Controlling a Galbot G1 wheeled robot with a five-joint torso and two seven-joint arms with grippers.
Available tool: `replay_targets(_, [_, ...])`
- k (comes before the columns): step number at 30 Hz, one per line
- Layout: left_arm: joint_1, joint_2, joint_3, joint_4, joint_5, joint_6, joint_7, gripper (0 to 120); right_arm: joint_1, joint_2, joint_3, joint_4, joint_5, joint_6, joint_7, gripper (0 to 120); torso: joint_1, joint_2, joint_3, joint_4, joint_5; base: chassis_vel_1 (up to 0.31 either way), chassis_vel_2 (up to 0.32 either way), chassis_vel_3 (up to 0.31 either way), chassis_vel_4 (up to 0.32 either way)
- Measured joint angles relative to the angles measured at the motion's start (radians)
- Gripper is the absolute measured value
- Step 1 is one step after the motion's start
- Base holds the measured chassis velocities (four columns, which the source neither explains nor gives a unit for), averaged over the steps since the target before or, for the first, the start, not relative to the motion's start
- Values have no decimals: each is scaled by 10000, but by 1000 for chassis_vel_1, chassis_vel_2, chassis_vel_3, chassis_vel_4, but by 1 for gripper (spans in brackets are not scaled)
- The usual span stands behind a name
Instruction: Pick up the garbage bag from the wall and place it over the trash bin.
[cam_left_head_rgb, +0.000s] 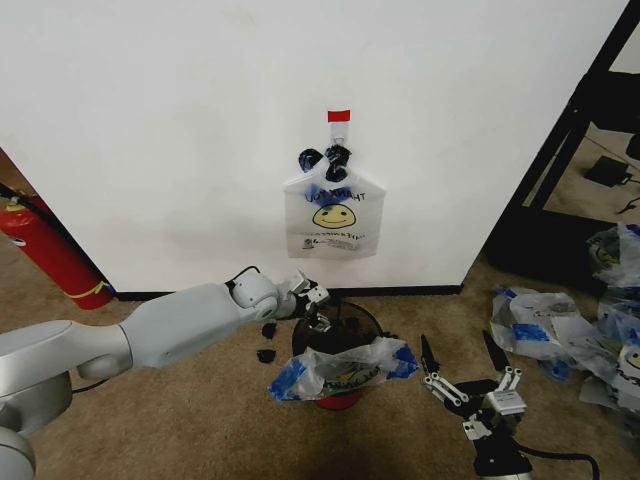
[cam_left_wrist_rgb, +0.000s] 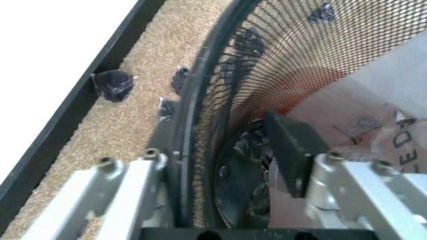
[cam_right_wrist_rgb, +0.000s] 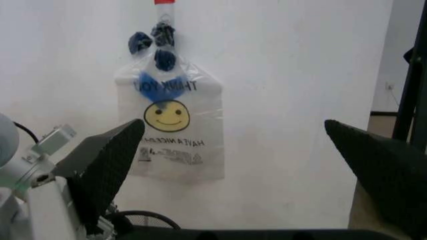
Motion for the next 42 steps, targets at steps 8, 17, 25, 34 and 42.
replay_targets(8, [145, 233, -111, -480, -71, 82, -403, 11, 38, -26, -124, 179, 325, -242, 127, 100, 0, 0, 0, 2, 1, 0, 0, 0, 0])
replay_targets(17, [174, 467, -407, -837, -900, 804, -1044, 0, 72, -46, -168, 201, 380, -406, 180, 100, 0, 0, 2, 0, -7, 0, 0, 0, 0])
replay_targets(25, [1050, 890, -2190, -1911, -3002, 2182, -2862, 0, 192, -292, -179, 374, 804, -828, 290, 100, 1, 0, 1, 1, -3, 0, 0, 0, 0])
replay_targets(34, [2968, 1422, -4575, -3163, -4512, 2640, -6417, 0, 416, -521, -147, 193, 984, -1188, 466, 100, 0, 0, 0, 1, 0, 0, 0, 0, 0])
replay_targets(42, [5434, 920, -7296, -4222, -5336, 2131, -9959, 0, 573, -755, -110, 127, 1072, -2033, 812, 100, 0, 0, 0, -4, 3, 0, 0, 0, 0])
